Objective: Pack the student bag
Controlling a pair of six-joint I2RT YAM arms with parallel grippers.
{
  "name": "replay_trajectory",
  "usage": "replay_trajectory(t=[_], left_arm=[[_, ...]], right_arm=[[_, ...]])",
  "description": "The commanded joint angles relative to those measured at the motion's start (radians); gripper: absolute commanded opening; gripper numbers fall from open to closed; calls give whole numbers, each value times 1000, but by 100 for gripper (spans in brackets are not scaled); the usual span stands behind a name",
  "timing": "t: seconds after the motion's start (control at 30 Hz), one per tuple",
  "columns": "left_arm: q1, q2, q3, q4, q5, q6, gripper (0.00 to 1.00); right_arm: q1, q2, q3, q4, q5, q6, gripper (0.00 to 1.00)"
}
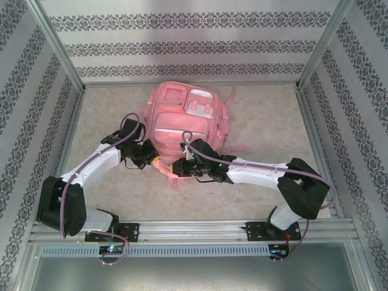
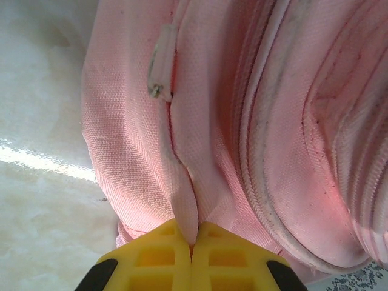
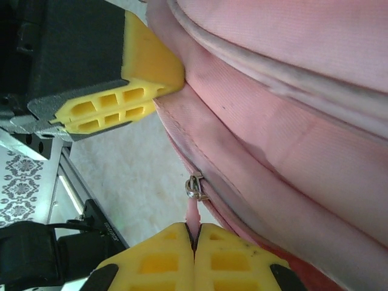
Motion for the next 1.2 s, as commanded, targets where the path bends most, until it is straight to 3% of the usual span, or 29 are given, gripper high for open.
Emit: replay_trajectory(t=[0.0,0.2,0.47,0.77,0.8,0.9,0.97,1.17], left_arm=[[19,-2,28,6,-49,23,0],[36,-14,25,-7,-54,35,0],[42,-18,41,-37,-70,68,0],[49,24,179,-142,-112,162,0],[50,36,193,-151,-109,170,2],[51,59,235,-207,-121,182,34],[51,47,242,-242,-136,170,47],[49,-101,130,-246,-100,-1,56]], right_arm=[[12,-64,-58,-90,61,-29,0],[-7,-153,-130,-166,113,-66,0],[-131,-318,-241,-310,196,-114,0],[-111,-316,-177,-297,78,-224,0],[-99,-301,-157,-289,74,-224,0],[-75,-243,-101,-242,68,-162,0],[-70,-190,-61,-206,70,-89,0],[-64,-69,-14,-8,59,110,0]])
